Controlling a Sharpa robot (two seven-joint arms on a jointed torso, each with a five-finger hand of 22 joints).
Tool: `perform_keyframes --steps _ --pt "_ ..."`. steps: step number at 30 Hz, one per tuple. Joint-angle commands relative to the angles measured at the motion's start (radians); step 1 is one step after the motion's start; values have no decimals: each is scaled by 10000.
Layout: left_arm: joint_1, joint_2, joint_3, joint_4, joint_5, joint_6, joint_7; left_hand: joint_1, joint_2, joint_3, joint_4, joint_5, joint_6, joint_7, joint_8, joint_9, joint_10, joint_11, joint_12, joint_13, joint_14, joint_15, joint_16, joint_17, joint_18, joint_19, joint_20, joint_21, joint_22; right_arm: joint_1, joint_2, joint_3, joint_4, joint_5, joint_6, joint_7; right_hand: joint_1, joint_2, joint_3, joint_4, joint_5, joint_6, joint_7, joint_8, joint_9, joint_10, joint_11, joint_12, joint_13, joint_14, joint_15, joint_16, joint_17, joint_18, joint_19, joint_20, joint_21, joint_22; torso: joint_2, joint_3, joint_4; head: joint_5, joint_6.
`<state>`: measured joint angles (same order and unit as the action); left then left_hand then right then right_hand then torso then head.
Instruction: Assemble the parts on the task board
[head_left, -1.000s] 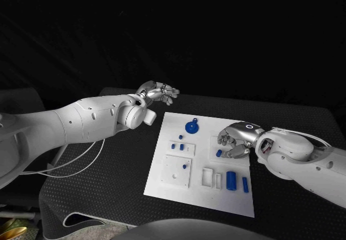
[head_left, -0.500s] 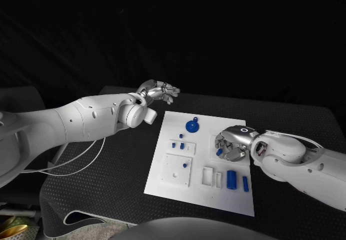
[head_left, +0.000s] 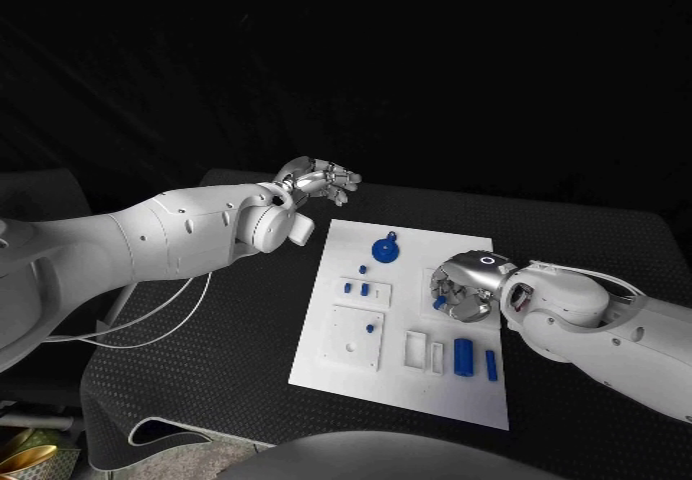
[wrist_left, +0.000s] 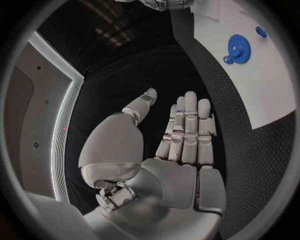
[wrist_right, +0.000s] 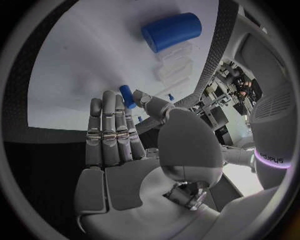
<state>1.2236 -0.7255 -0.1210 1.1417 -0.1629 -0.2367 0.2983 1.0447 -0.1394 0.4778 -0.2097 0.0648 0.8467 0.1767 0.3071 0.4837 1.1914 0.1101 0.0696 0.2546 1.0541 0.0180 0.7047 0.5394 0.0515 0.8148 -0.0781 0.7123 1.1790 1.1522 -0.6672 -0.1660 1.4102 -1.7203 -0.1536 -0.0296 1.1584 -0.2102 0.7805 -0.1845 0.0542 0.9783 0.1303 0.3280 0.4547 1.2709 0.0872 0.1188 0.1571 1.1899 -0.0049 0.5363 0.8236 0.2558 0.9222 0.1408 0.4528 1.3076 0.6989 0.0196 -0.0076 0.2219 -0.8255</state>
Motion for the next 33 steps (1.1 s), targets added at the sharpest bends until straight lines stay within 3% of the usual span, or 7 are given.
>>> perform_keyframes --steps 1,7,16,23,27,31,33 --pt "7 18 7 15 54 154 99 -52 55 -15 73 49 -49 -13 -14 1 6 44 55 -7 49 13 -44 11 96 32 -9 -53 17 -20 48 -7 -4 -169 66 77 3 74 67 10 -58 93 -15 68 17 74 -15 55 18 45 -22 42 21 60 70 0 47 206 1 6 -14 11 -5" --pt "7 21 7 9 54 173 83 -55 61 -16 76 50 -51 -12 -13 1 5 44 55 -7 50 14 -48 16 96 32 -9 -55 20 -74 103 -8 -36 -225 36 67 -66 92 143 58 -58 205 -64 145 52 179 -62 92 83 130 -61 89 74 60 145 -34 119 217 -2 0 7 -9 -20" --pt "7 23 7 13 54 175 85 -54 66 -18 75 51 -52 -13 -11 1 4 44 55 -7 50 13 -54 23 97 32 -10 -59 24 -89 84 -8 29 -531 -287 -145 106 341 611 18 -57 562 -224 382 203 558 -240 261 287 450 -210 243 199 60 440 -172 330 216 -6 -10 6 1 -15" --pt "7 20 7 7 54 170 87 -57 71 -20 77 51 -53 -13 -9 1 3 44 55 -8 51 13 -60 30 97 31 -10 -61 27 -86 -150 8 379 -407 -603 -129 71 335 802 -10 -58 633 -263 449 286 655 -288 298 398 546 -258 274 254 60 548 -223 414 209 -12 -16 3 -12 7" --pt "7 32 7 -2 54 173 85 -59 73 -21 78 51 -53 -13 -9 1 3 44 55 -8 51 14 -61 32 97 31 -10 -62 28 -54 -386 110 741 -278 -934 -136 62 331 826 -20 -58 652 -273 467 310 681 -301 308 427 574 -274 285 270 60 587 -238 441 211 -14 -20 11 6 23" --pt "8 28 7 -5 54 174 84 -61 76 -21 80 52 -54 -13 -8 1 3 44 55 -8 52 14 -63 35 97 31 -10 -63 30 66 -563 218 1132 -232 -940 -145 51 316 844 -29 -58 668 -283 484 334 702 -312 316 457 599 -288 294 286 60 623 -255 467 212 -15 -31 10 24 24" --pt "8 26 7 -7 54 171 84 -60 79 -21 80 52 -53 -13 -8 1 3 44 55 -8 52 14 -65 37 97 31 -10 -64 31 91 -618 310 1346 -191 -942 -151 46 307 853 -31 -59 675 -287 492 346 714 -318 320 472 610 -294 297 294 60 635 -262 476 211 -9 -20 -1 57 23"
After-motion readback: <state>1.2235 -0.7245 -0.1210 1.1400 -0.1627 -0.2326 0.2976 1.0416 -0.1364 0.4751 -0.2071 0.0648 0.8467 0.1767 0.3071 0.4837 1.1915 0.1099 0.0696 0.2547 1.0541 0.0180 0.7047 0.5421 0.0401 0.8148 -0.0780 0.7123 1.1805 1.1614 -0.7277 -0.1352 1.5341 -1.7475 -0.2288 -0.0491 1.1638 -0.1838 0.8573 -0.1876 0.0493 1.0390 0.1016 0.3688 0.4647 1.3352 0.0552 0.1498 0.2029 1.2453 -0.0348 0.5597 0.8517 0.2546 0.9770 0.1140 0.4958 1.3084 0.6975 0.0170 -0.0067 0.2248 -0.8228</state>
